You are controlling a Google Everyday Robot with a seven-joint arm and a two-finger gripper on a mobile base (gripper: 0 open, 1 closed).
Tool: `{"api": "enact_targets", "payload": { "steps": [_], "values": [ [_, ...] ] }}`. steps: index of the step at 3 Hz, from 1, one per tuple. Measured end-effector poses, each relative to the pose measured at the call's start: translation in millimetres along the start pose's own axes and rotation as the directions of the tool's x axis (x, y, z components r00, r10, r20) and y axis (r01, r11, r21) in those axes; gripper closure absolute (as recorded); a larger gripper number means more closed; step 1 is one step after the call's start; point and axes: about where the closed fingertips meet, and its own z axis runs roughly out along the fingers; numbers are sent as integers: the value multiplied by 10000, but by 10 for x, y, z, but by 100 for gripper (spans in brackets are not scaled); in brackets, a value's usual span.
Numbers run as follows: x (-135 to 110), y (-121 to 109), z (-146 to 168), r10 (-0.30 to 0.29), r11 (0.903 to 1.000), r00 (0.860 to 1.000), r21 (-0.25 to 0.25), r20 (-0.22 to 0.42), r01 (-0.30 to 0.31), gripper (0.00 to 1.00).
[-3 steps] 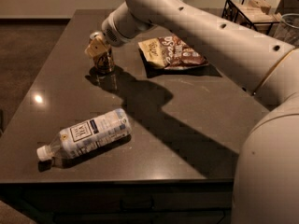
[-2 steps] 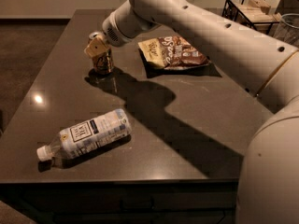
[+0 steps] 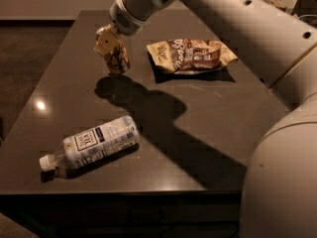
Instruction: Knock orange can over
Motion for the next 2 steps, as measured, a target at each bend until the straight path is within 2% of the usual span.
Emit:
{"api": "enact_targets", "payload": {
  "steps": [1, 2],
  "values": [
    [183, 50, -161, -775, 9969, 9868, -201, -1422, 754, 100],
    [458, 91, -305, -1621, 9867, 9464, -607, -2796, 1511, 100]
  ]
}}
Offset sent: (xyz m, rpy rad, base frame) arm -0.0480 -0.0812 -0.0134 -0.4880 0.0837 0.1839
